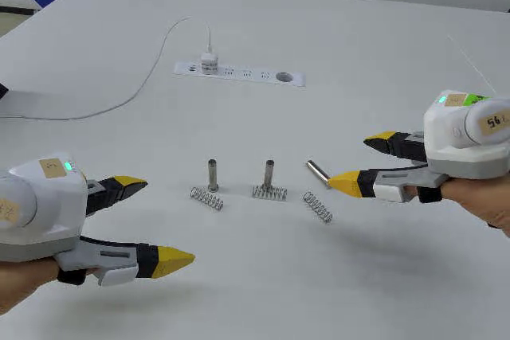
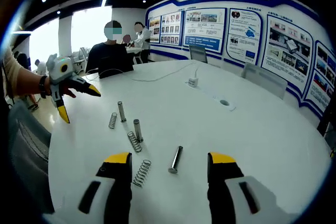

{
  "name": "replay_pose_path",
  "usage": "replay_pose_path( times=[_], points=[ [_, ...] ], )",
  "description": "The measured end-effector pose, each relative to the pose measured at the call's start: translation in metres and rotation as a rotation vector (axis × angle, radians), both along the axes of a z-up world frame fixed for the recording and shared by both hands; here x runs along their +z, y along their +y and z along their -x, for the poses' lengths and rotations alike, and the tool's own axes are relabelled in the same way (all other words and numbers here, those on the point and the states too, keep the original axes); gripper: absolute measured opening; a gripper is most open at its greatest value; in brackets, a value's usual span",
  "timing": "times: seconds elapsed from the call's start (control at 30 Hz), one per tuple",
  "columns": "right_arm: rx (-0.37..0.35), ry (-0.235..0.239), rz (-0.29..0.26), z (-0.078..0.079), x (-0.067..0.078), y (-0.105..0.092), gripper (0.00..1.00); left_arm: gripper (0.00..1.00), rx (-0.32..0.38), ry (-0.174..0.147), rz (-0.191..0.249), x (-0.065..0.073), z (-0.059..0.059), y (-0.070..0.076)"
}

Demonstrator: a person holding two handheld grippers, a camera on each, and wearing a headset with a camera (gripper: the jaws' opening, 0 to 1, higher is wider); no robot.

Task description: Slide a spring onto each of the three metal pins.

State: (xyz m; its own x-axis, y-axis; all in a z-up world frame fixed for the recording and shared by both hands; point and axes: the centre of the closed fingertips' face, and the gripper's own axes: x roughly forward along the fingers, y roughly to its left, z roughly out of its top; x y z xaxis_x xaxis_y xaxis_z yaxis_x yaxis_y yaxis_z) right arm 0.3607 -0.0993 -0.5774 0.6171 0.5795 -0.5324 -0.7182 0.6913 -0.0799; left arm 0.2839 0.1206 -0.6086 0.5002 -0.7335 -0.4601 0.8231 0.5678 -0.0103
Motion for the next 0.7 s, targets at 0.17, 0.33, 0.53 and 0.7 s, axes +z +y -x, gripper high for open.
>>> replay_pose_path(
  times=[0.17, 0.33, 0.53, 0.7],
  points=[
    [-0.015, 0.022, 0.017, -0.012, -0.004, 0.003, 0.57, 0.82, 0.003, 0.003, -0.008, -0.002, 0.0, 0.002],
    [-0.028, 0.045, 0.039, -0.022, -0.01, 0.008, 0.53, 0.82, 0.007, 0.005, -0.006, -0.002, 0.001, 0.002],
    [-0.046, 0.082, 0.066, -0.033, -0.021, 0.011, 0.48, 0.82, 0.006, 0.008, -0.011, -0.003, 0.001, 0.001],
    [-0.068, 0.099, 0.075, -0.039, -0.028, 0.014, 0.44, 0.81, 0.007, 0.011, -0.006, -0.003, 0.001, 0.002]
  ],
)
